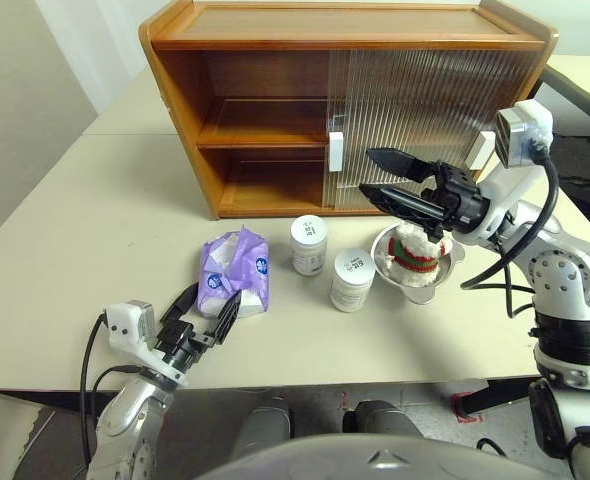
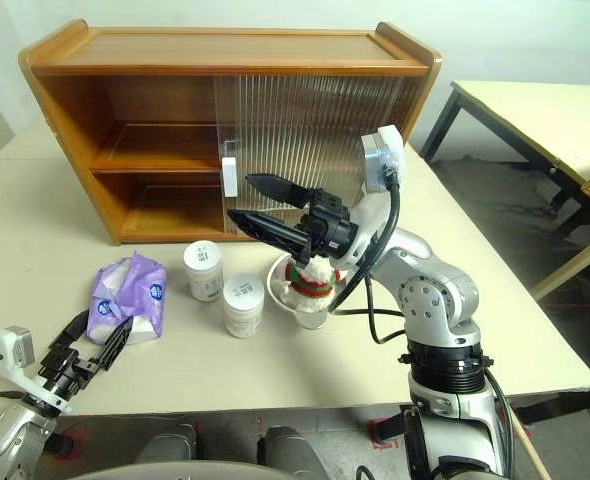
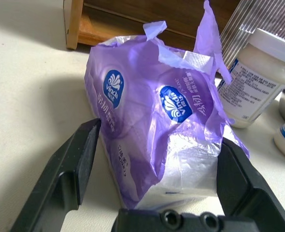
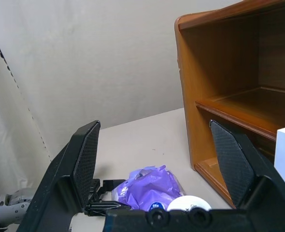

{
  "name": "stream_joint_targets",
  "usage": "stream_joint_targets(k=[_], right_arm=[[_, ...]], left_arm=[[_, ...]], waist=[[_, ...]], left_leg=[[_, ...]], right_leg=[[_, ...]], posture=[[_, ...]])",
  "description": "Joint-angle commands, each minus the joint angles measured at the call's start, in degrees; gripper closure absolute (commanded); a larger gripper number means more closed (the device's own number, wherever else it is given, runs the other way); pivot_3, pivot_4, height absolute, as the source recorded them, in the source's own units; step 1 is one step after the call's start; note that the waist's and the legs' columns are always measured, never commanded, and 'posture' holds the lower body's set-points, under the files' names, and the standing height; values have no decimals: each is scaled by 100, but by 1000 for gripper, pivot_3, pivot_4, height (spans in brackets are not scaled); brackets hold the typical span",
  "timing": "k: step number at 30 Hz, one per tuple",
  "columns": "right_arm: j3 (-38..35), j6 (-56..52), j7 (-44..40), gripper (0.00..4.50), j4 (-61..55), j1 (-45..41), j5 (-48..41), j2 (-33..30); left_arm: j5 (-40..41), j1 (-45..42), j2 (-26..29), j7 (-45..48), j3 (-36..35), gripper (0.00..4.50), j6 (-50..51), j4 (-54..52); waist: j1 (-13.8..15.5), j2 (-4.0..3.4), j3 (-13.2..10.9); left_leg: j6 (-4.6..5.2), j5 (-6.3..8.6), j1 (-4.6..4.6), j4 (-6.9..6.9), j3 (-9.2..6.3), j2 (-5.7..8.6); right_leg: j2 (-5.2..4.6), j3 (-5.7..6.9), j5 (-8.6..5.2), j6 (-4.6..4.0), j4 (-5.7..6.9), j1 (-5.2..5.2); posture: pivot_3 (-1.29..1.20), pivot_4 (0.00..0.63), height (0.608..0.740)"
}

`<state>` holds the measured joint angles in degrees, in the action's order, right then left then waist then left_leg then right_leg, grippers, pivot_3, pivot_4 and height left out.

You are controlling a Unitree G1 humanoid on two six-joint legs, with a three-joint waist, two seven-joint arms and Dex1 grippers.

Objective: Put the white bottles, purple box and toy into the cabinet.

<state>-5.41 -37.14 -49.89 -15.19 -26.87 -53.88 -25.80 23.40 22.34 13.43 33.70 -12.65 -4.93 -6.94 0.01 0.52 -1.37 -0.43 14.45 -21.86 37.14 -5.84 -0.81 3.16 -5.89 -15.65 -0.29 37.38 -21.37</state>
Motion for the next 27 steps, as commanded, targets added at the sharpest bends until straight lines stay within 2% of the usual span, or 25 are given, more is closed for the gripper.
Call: stream_joint_targets(k=[1,8,12,18,27], right_arm=[[-43,-34,46,0,-100,-8,3,-32],[-22,-11,55,0,-101,9,18,-21],[0,7,38,0,-61,-17,41,-5],[20,17,1,0,-24,-37,60,2],[64,27,-11,0,5,-66,113,74]], left_arm=[[-68,55,28,-65,29,939,129,230],[44,-102,96,-25,-31,3315,130,116],[197,-312,225,-103,-85,4490,288,-183],[571,-816,444,-301,-297,4490,737,-666],[1619,-2404,915,-1225,-654,4490,2207,-1560]], waist=[[-7,-4,2],[-14,-6,4],[-13,-5,4],[-10,5,2],[-9,12,-1]], left_leg=[[1,-1,1,0,0,0],[4,-4,4,0,1,0],[4,-4,3,0,2,1],[5,-6,2,1,5,23],[10,-17,12,10,10,35]], right_leg=[[1,0,0,0,0,1],[4,0,1,-1,6,2],[4,0,1,-1,6,2],[6,1,2,-1,6,2],[7,6,30,-13,4,22]], posture=[[-19,43,740],[-16,42,740],[-11,40,740],[-6,38,740],[-15,48,740]])
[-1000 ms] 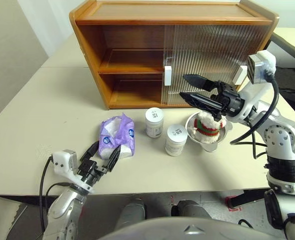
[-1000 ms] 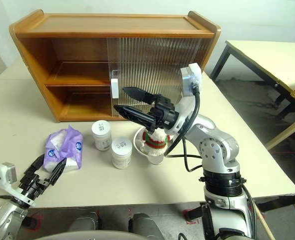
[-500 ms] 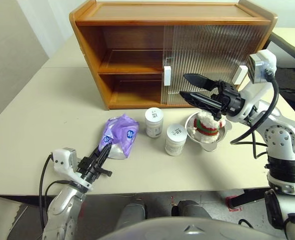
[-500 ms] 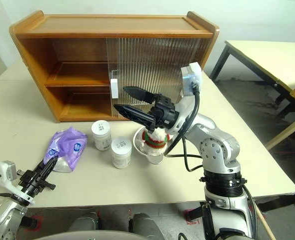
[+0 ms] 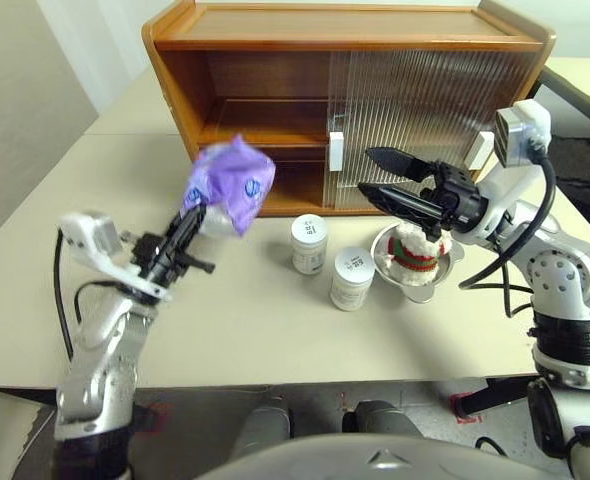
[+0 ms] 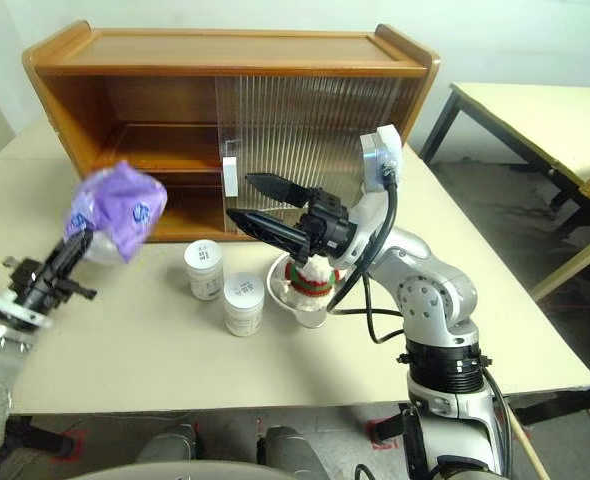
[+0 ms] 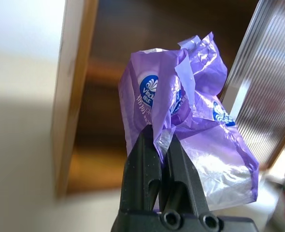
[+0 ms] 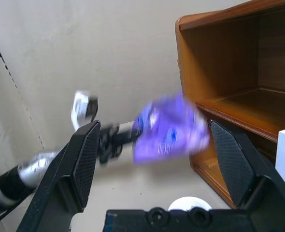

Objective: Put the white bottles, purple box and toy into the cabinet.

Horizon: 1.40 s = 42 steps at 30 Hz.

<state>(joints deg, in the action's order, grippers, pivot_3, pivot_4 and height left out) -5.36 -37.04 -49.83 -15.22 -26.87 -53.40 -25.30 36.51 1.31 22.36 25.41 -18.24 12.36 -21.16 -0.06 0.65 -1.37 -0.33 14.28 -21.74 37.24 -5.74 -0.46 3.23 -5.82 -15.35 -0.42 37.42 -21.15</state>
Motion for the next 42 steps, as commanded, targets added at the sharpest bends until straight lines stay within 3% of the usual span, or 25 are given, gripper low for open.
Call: stream_joint_targets(k=[1,9,21,25,31,36,42], right_arm=[[66,20,-16,0,4,-60,73,34],[55,23,-4,0,-15,-51,94,67],[23,116,109,0,-49,-61,161,152],[21,121,164,0,-107,-19,152,183],[-8,138,235,0,-181,66,151,210],[-14,158,245,0,-188,94,160,212],[10,167,218,0,-127,39,171,220]], left_arm=[[405,-493,-8,-604,-152,4490,610,-141],[369,-1295,41,-1057,-92,4490,1081,6],[-537,-3920,-263,-1631,555,4490,1550,2475],[-875,-4257,-155,-1502,727,4490,1619,2996],[-1169,-4388,-90,-1277,827,4490,1587,3246],[-1331,-4261,-125,-1257,808,3049,1601,3119],[-1236,-4182,-213,-1313,651,835,1581,2793]], waist=[[-7,1,-3],[-29,14,-14],[-91,55,-47],[-122,55,-48],[-143,51,-51],[-172,54,-54],[-168,54,-54]], left_leg=[[0,0,0,2,2,3],[3,-1,-3,34,-5,-5],[19,-13,-10,59,-8,-4],[23,-10,-11,54,-8,7],[29,-8,-10,51,-10,10],[34,-21,-10,57,-8,12],[34,-22,-13,59,-6,15]], right_leg=[[-1,-1,0,4,0,1],[1,-6,11,21,0,6],[-7,-11,40,31,-10,14],[-4,-10,55,15,-14,13],[1,-6,49,81,-14,13],[0,-8,42,58,-15,15],[-4,-11,43,58,-21,15]], posture=[[-17,49,740],[-28,47,740],[-68,39,740],[-81,40,740],[-94,41,740],[-94,39,740],[-79,37,740]])
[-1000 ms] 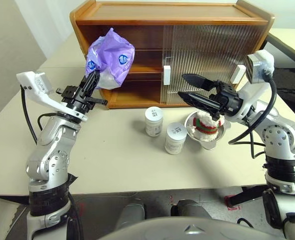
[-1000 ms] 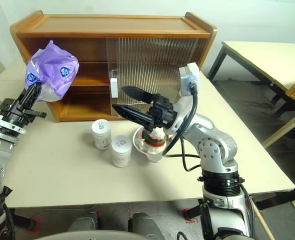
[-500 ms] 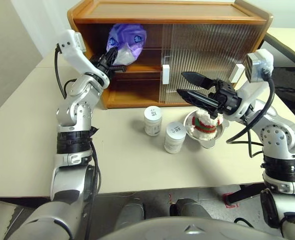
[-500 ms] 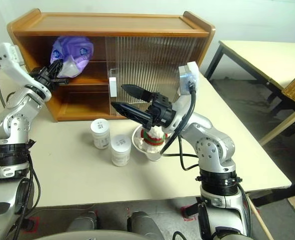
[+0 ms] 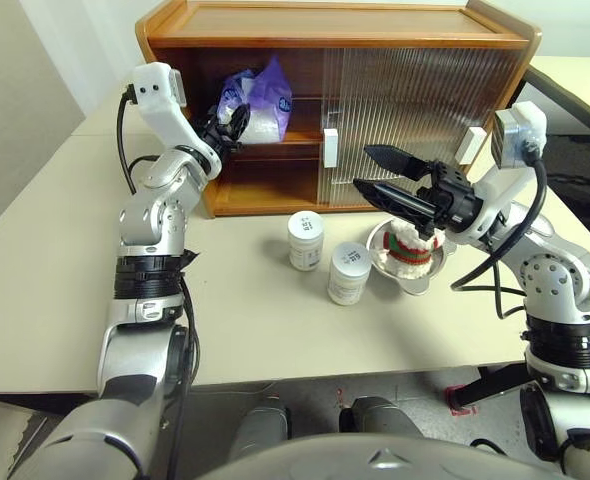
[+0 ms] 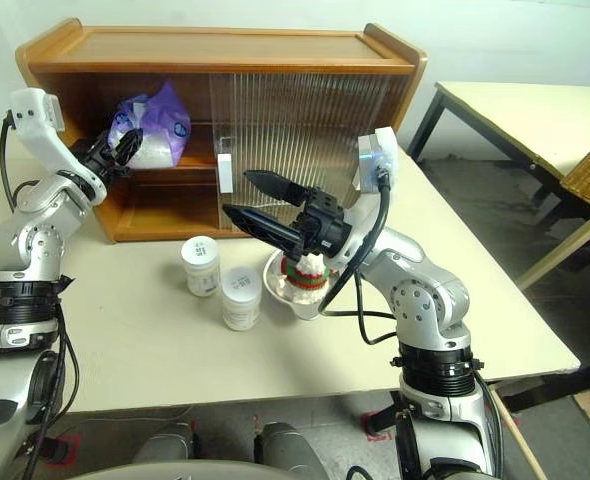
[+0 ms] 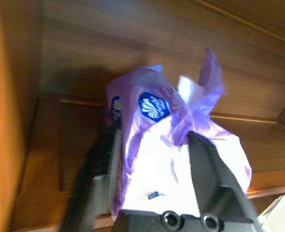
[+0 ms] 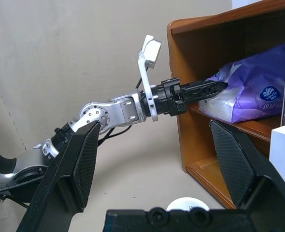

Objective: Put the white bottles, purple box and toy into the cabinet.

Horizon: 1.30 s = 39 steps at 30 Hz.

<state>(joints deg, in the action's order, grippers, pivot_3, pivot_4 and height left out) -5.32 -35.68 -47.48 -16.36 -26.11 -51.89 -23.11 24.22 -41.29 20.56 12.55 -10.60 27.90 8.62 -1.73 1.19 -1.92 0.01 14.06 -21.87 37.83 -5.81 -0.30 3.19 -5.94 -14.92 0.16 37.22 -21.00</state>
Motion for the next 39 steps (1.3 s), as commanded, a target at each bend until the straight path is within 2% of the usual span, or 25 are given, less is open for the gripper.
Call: stream_joint_targets(k=[1,2,3,12,15,19,23,32,33,39], right_arm=[[9,29,-24,0,-4,-42,20,1],[13,26,-31,0,0,-45,19,0],[15,23,-36,0,2,-46,18,-2],[29,-14,-39,0,0,-10,4,-7],[32,-14,-33,0,-4,-3,5,-1],[32,-18,-25,0,-30,28,1,-2],[22,-16,-2,0,-67,47,-2,-3],[-12,5,25,0,-108,82,4,-17],[-15,7,27,0,-111,84,5,-18],[-26,15,46,0,-122,93,8,-17]], left_arm=[[3,106,-45,-45,-152,444,-4,-262],[25,148,-68,-60,-203,132,-50,-366],[36,177,-88,-68,-242,22,-75,-442],[280,805,-279,220,-335,22,-278,-1472],[454,1202,-255,525,-171,22,-137,-1942],[537,1451,-160,622,-59,22,224,-2028],[204,1512,-65,529,190,957,388,-1821],[-261,1122,-268,286,327,4220,107,-996],[-310,1071,-294,269,329,4467,58,-910],[-556,710,-497,175,320,4467,-325,-312]], waist=[[-2,0,0],[-2,0,0],[-2,0,0],[3,1,-1],[2,1,-1],[8,1,-1],[0,1,-1],[-11,1,0],[-10,1,0],[-20,1,0]], left_leg=[[0,0,-1,-1,0,0],[-1,1,-3,-1,1,0],[-1,2,-2,-3,2,2],[3,7,-2,-4,10,7],[3,7,-1,-2,11,7],[3,6,-1,-1,9,6],[2,5,2,-1,7,-9],[2,6,-2,-2,3,-18],[3,6,-2,-3,4,-16],[3,6,-1,-2,5,-9]], right_leg=[[0,0,0,-1,-1,-1],[0,0,0,-1,-1,-3],[2,0,0,-1,-2,-3],[16,1,-6,9,-2,-1],[13,-2,-7,9,-3,0],[4,-2,-5,5,-2,0],[0,-3,1,-4,-2,-1],[-1,-7,3,-9,-2,-6],[0,-7,3,-10,-3,-6],[0,-9,3,-4,-3,-4]], posture=[[-79,37,740],[-79,37,740],[-79,37,740],[-74,42,740],[-77,43,740],[-82,43,740],[-92,40,740],[-107,34,740],[-110,32,740],[-112,32,740]])
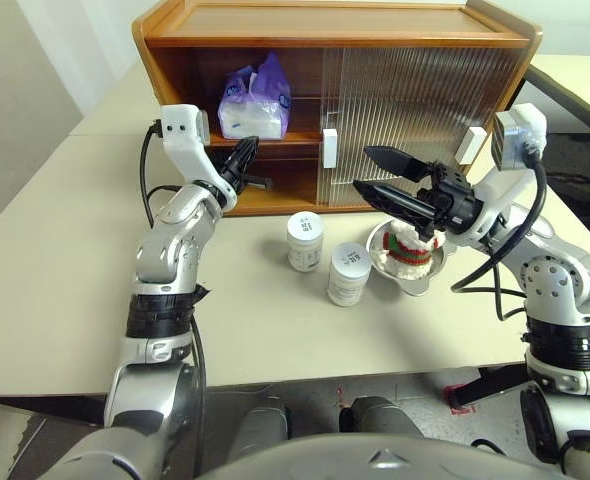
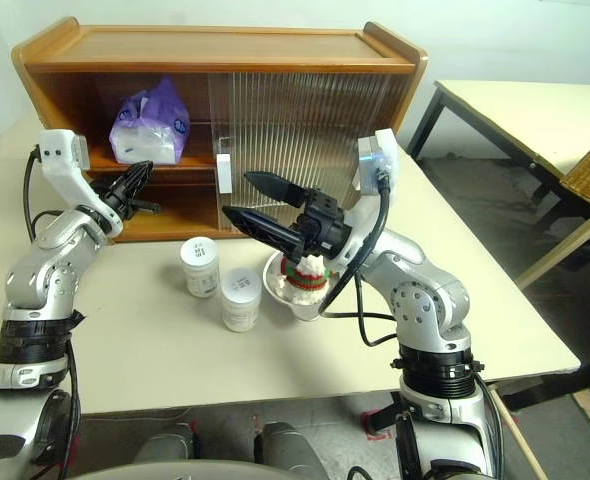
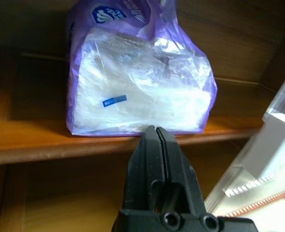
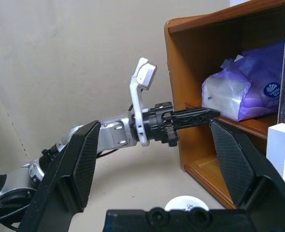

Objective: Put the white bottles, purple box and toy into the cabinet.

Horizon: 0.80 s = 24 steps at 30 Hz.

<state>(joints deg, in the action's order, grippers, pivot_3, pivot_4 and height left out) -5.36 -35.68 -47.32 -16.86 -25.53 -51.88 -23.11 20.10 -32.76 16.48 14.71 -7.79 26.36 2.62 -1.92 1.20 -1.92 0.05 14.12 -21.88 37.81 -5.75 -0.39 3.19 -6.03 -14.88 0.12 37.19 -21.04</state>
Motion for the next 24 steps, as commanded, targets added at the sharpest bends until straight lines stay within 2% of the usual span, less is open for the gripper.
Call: stream_joint_targets(k=[1,8,15,20,24], right_arm=[[-24,14,33,0,-73,35,5,-17],[-25,26,57,0,-79,24,12,-16],[-32,10,61,0,-82,29,9,-38],[-29,7,44,0,-54,8,5,-41],[-22,-3,10,0,-21,-20,2,-51]], left_arm=[[-162,-171,-109,-39,34,4467,-209,339],[-350,-435,-382,-125,44,4467,-652,969],[487,34,-359,768,-118,4467,-597,-36],[915,866,48,1547,-190,2976,-573,-713],[1128,1617,414,2295,-208,1546,-799,-957]], waist=[[-3,0,0],[-19,0,0],[-86,0,0],[-131,-2,1],[-131,-3,2]], left_leg=[[0,0,0,0,1,1],[7,-4,3,7,3,6],[8,-5,1,9,9,13],[8,-2,1,3,14,14],[8,-1,3,-2,7,11]], right_leg=[[0,0,0,2,0,0],[0,0,3,18,0,7],[7,-1,4,24,-1,7],[18,1,1,30,-1,4],[16,4,-6,19,0,2]], posture=[[-112,32,740],[-123,29,740],[-119,30,740],[-109,32,740],[-101,35,740]])
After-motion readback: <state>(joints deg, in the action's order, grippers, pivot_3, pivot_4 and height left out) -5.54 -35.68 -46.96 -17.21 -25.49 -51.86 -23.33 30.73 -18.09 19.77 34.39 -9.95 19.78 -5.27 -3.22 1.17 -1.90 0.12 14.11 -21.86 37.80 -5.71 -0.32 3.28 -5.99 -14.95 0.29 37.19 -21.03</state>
